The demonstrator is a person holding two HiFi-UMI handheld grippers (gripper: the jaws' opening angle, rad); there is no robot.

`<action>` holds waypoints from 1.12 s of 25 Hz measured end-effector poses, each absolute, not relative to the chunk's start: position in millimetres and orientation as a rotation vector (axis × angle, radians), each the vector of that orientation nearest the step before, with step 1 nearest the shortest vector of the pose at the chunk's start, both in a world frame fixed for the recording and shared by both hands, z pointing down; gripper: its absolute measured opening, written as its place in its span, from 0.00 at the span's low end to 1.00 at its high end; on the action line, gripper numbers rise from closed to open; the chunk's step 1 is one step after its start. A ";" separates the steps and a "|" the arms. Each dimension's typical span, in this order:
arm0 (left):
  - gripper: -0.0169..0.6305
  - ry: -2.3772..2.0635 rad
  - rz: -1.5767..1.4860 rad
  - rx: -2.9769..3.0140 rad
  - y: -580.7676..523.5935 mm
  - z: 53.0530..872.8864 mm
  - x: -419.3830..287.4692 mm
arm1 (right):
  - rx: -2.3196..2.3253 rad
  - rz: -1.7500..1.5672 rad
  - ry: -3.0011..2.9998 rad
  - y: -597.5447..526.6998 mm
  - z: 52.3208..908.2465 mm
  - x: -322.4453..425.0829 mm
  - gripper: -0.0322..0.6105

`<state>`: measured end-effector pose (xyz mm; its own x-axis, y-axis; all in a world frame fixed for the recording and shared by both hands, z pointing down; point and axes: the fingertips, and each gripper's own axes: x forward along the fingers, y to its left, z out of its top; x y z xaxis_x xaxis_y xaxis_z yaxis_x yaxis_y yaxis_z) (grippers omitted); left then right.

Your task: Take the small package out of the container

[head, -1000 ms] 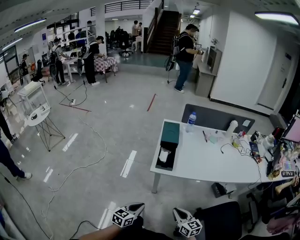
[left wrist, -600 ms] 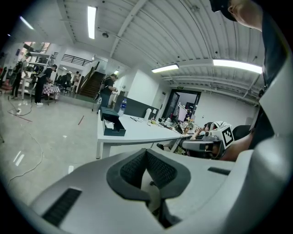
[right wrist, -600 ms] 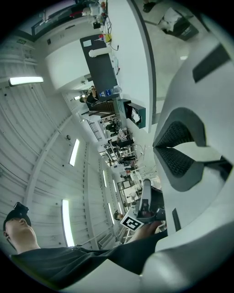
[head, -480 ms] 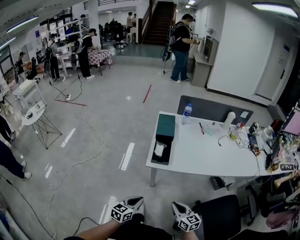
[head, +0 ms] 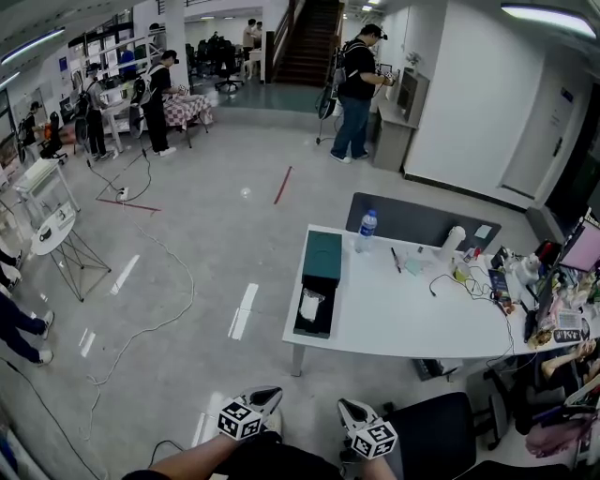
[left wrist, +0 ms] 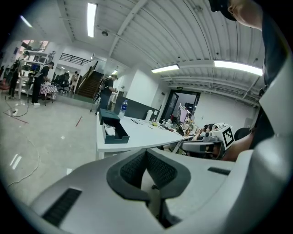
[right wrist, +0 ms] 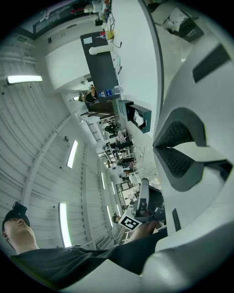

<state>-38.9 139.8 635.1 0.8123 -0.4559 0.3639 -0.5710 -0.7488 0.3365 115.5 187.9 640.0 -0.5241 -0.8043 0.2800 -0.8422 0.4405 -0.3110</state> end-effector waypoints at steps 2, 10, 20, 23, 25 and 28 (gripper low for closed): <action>0.04 -0.762 0.358 2.564 127.6 634.8 -39.5 | 1.495 0.632 -2.581 176.7 638.9 116.6 0.09; 0.04 -0.738 0.341 2.574 73.4 632.7 -35.3 | 1.520 0.612 -2.555 127.3 633.8 118.9 0.09; 0.04 -0.670 0.321 2.602 8.0 624.9 -40.1 | 1.617 0.574 -2.485 67.7 622.1 119.0 0.09; 0.04 -0.659 0.324 2.608 -7.5 626.5 -46.4 | 1.642 0.562 -2.463 54.2 622.0 115.5 0.09; 0.04 -0.658 0.324 2.606 -15.8 626.7 -48.7 | 1.645 0.563 -2.455 47.1 621.4 113.2 0.09; 0.04 -0.660 0.319 2.595 -23.0 625.3 -50.9 | 1.626 0.576 -2.449 39.7 621.4 110.7 0.09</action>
<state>-50.9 -23.0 625.3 0.8595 -0.3971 0.3217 -0.4988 -0.7889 0.3590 110.7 39.7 621.4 -0.4031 -0.8548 0.3268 -0.9109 0.3403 -0.2334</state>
